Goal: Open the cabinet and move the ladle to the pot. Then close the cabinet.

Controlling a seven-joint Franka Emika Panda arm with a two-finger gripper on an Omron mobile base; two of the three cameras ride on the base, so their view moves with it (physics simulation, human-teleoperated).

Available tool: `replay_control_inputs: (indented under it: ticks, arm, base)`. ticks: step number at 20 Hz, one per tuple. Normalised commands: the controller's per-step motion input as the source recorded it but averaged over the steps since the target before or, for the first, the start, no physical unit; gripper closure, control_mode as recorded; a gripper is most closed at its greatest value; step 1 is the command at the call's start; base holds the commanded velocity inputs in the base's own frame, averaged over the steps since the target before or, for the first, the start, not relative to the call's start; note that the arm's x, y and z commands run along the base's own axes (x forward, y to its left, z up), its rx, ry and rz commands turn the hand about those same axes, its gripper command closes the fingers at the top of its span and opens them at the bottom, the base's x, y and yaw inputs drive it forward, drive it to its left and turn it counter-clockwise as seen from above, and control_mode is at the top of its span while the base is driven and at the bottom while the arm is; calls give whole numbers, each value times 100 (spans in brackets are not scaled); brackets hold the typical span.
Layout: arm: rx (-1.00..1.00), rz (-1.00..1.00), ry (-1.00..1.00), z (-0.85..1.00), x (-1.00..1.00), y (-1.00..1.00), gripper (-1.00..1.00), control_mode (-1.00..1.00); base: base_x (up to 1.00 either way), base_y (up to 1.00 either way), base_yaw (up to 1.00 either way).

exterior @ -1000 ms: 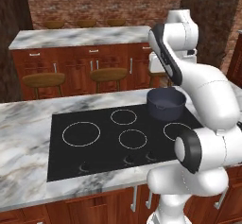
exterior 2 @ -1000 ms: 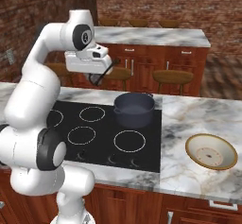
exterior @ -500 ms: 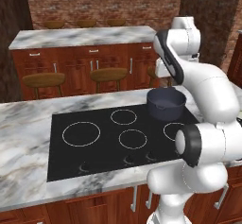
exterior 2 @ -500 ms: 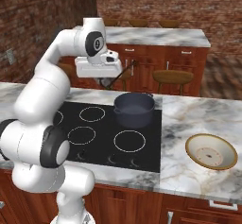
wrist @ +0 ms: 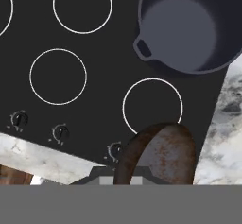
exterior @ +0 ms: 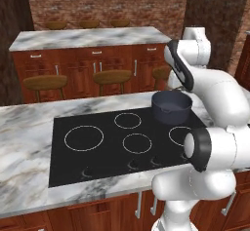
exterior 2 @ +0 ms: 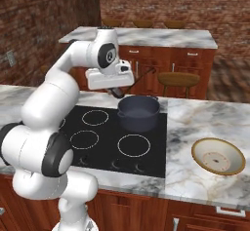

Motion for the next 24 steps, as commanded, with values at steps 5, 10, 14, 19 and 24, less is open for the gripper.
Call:
replay_control_inputs:
  ticks: [5, 10, 14, 19, 24]
  arm:
    - [0, 21, 0, -32, 13, -4, 100, -100]
    - [0, 18, 0, -19, 24, -1, 100, -100]
    - [0, 12, 0, -9, 34, -2, 100, -100]
    - [0, 5, 0, -8, 35, -4, 100, -100]
    - [0, 1, 0, -23, 30, 0, 100, -100]
  base:
    - [0, 0, 0]
    - [0, 0, 0]
    - [0, 0, 0]
    - [0, 0, 0]
    - [0, 0, 0]
